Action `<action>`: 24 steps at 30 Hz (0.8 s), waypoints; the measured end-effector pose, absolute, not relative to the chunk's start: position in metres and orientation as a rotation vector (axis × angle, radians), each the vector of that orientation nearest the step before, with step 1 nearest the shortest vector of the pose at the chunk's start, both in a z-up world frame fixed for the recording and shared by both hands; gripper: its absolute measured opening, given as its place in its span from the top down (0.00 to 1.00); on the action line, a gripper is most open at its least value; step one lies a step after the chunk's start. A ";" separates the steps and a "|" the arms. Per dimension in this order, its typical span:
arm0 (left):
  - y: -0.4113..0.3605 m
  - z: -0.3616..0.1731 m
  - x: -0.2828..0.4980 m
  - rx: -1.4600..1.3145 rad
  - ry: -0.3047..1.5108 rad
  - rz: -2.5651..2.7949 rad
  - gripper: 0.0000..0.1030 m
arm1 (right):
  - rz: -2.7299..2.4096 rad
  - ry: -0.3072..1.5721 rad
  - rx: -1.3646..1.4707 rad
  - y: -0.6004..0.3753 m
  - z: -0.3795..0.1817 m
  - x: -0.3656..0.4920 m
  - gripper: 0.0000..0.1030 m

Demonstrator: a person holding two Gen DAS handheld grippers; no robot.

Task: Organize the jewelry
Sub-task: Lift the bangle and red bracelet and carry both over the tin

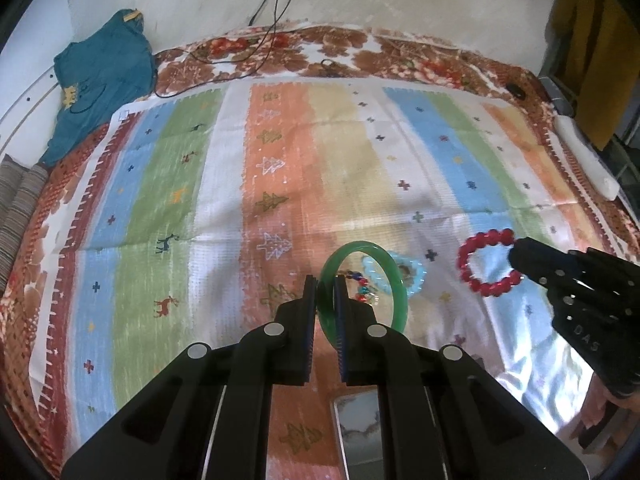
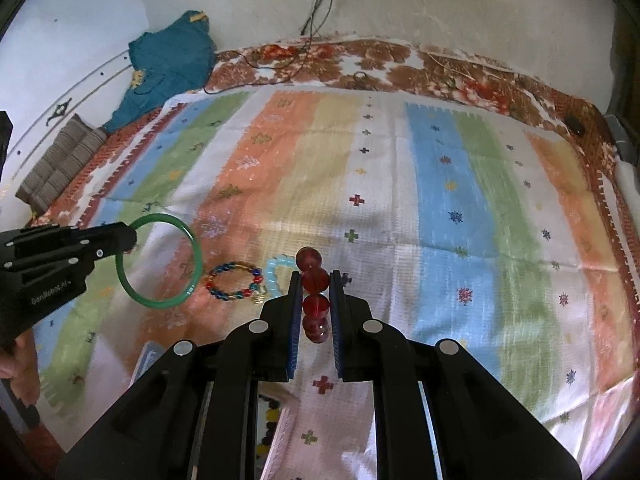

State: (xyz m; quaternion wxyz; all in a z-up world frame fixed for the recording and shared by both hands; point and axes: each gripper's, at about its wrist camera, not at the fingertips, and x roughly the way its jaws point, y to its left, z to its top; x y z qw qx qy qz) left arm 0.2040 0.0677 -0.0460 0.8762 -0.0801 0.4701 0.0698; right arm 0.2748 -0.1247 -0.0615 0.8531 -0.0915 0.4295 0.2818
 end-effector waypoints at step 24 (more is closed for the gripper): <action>0.038 -0.009 0.127 -0.154 0.882 0.072 0.92 | 0.687 0.825 -0.210 -0.138 -0.032 0.189 0.86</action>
